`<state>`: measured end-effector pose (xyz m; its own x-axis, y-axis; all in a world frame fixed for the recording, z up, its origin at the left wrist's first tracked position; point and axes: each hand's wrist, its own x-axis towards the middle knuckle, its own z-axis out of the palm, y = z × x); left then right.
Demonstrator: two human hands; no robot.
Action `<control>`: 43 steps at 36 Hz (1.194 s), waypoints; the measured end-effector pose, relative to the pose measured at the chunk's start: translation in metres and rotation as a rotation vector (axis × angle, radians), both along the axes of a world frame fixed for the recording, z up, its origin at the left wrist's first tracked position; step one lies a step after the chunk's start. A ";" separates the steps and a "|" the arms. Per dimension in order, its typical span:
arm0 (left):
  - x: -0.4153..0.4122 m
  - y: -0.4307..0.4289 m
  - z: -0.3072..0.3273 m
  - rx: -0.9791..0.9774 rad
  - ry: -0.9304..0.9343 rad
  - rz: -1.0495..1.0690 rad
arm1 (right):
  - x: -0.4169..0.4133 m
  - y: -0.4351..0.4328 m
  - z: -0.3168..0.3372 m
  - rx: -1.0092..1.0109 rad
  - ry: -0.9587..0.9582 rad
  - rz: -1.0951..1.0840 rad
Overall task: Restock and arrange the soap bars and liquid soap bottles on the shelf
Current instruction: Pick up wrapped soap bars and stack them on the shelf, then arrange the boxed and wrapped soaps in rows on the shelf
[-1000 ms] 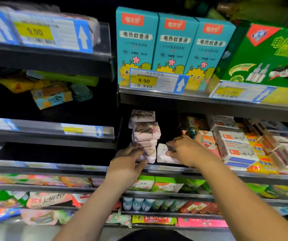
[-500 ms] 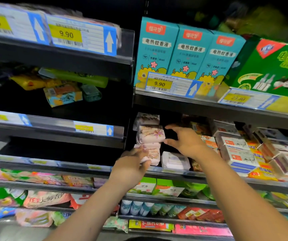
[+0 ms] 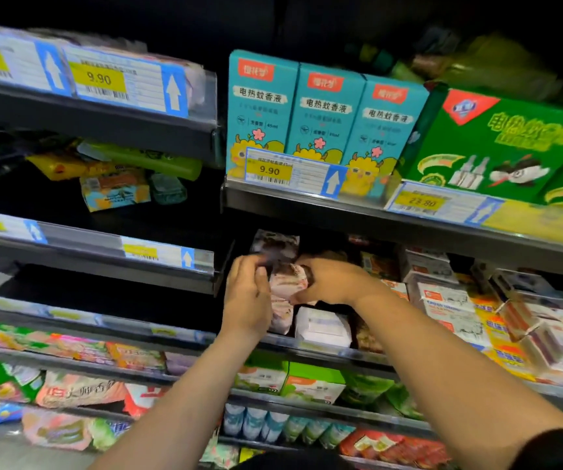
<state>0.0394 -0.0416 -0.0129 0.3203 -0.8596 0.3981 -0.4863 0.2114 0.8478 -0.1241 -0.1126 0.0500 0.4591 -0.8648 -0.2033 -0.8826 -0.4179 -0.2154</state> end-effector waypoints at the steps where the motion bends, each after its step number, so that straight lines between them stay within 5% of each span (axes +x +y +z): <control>1: -0.002 -0.006 0.004 -0.015 -0.009 0.027 | -0.007 0.002 0.004 -0.017 0.016 0.012; 8: -0.017 -0.079 0.009 0.196 -0.219 0.068 | -0.071 -0.005 0.017 -0.252 0.153 0.057; 12: -0.013 -0.113 0.001 0.407 -0.410 -0.023 | -0.082 -0.005 0.013 -0.206 0.059 0.023; 20: 0.002 -0.134 0.007 0.556 -0.479 -0.129 | -0.089 -0.002 0.003 -0.157 0.061 0.014; 30: -0.012 -0.140 0.012 0.462 -0.439 -0.237 | -0.078 0.007 0.001 0.038 0.089 -0.085; 36: -0.047 -0.142 0.025 0.448 -0.398 -0.346 | -0.066 0.018 -0.008 -0.062 0.125 -0.088; 43: -0.068 -0.149 0.013 0.460 -0.610 -0.424 | -0.062 0.030 -0.016 -0.229 0.235 -0.119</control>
<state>-0.0282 -0.1902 0.0003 -0.2189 -0.9756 -0.0196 -0.8412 0.1785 0.5105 -0.1860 -0.0830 0.0345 0.3159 -0.9449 -0.0859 -0.9425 -0.3229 0.0866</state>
